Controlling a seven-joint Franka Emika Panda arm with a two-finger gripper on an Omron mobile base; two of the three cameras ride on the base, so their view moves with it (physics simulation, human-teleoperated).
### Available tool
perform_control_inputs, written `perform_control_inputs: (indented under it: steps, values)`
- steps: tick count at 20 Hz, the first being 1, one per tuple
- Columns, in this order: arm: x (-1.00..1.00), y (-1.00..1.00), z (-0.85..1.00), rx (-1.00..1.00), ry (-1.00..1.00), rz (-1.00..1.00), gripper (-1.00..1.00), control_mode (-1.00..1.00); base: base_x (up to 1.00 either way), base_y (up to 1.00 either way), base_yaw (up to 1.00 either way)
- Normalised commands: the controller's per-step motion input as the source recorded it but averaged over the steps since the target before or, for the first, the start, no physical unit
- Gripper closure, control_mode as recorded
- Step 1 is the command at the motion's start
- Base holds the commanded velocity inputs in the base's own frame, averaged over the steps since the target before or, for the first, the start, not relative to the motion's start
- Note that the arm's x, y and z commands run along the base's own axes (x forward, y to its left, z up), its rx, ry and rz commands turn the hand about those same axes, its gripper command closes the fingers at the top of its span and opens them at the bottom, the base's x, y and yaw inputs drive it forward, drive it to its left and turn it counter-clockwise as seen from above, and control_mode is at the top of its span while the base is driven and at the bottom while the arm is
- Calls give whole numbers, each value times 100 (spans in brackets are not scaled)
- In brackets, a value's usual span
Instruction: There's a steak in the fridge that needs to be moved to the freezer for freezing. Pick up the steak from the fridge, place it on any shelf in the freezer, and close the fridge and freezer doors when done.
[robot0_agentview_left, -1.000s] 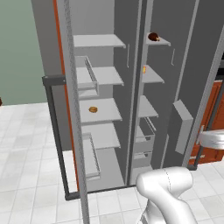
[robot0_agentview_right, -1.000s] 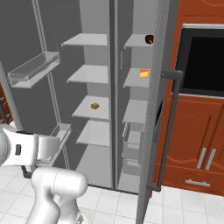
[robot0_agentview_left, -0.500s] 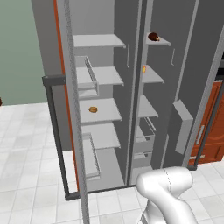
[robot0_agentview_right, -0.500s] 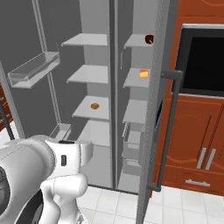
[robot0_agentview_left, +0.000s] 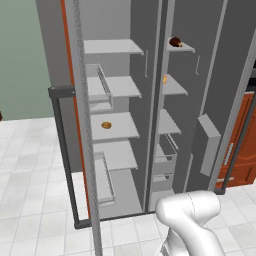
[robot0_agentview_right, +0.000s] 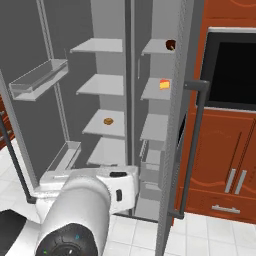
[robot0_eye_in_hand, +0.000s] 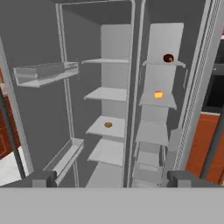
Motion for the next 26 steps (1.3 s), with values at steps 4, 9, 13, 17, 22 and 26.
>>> perform_control_inputs:
  steps: [4, 9, 13, 17, 22, 26]
  values:
    - [6, -46, -26, 4, -19, 10, -100, -100, 0, 0, 0]
    - [24, -35, -29, 2, -2, 12, -100, -100, 0, 0, 0]
    - [37, -23, -33, 5, -4, 17, -100, -100, 0, 0, 0]
    - [27, -3, -21, 11, -10, 27, -100, -100, 0, 0, 0]
    - [29, -4, -34, 11, -8, 29, -100, -100, 0, 0, 0]
    - [24, -17, -28, 7, -1, 23, -100, -100, 0, 0, 0]
